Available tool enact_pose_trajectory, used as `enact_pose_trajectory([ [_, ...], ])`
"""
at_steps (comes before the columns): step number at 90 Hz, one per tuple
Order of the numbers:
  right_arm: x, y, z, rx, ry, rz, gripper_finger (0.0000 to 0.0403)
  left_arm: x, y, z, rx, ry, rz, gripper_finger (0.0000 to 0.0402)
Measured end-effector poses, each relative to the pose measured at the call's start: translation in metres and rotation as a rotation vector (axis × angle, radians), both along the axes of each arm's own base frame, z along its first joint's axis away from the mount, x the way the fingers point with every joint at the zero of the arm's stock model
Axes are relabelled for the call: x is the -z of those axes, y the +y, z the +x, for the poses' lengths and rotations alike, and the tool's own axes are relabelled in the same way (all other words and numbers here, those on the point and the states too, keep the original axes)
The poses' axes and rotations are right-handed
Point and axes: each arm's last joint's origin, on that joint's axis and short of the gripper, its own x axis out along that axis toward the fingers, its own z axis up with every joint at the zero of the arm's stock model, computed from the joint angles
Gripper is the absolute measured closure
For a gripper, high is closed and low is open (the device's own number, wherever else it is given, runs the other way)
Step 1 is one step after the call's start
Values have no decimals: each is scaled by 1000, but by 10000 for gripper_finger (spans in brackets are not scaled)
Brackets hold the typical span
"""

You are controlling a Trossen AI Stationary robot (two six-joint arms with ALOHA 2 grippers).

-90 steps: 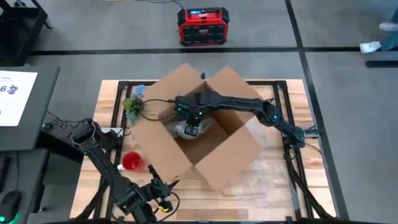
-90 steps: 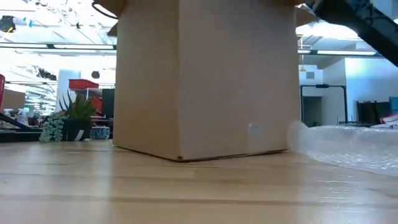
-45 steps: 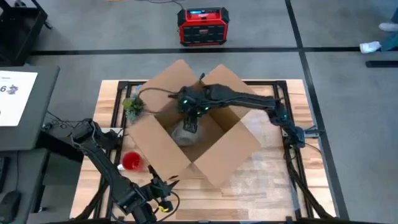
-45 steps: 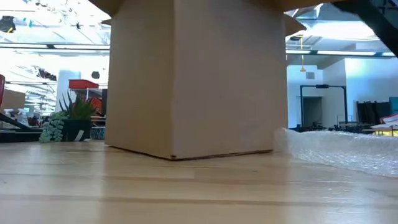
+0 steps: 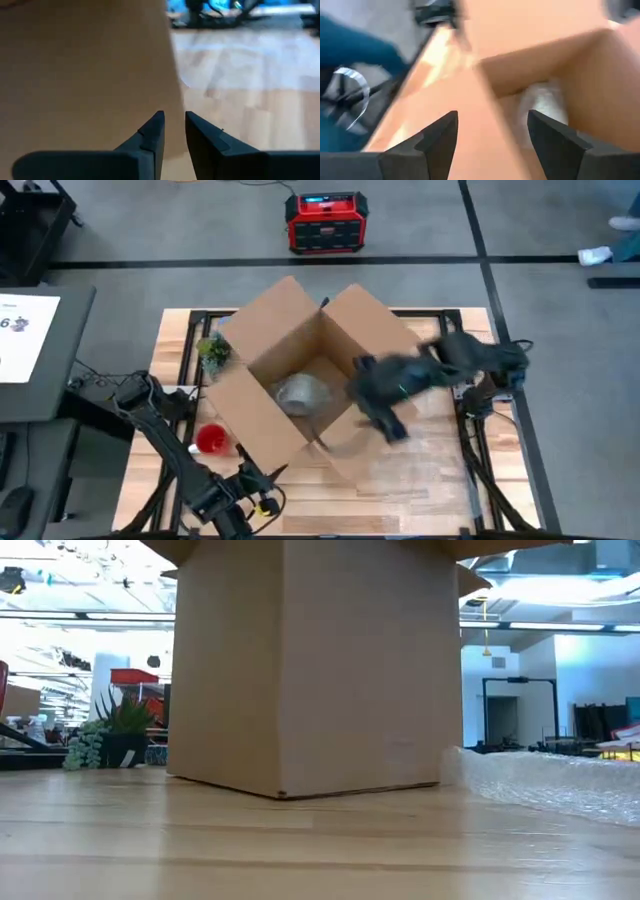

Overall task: Wrap mug
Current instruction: Move the box to the top

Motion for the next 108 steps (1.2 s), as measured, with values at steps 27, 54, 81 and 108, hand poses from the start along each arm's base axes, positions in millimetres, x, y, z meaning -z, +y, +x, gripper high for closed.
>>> enact_pose_trajectory([
  [27,44,37,35,73,65,-220,221,35,54,13,-203,-121,163,346],
  [54,88,31,81,160,151,-270,259,46,131,-7,-477,39,226,377],
  [81,114,-32,121,392,151,-329,269,38,106,-42,-401,-75,36,397],
  [108,124,-64,146,460,21,-354,269,-13,32,-55,-72,-146,-52,400],
])
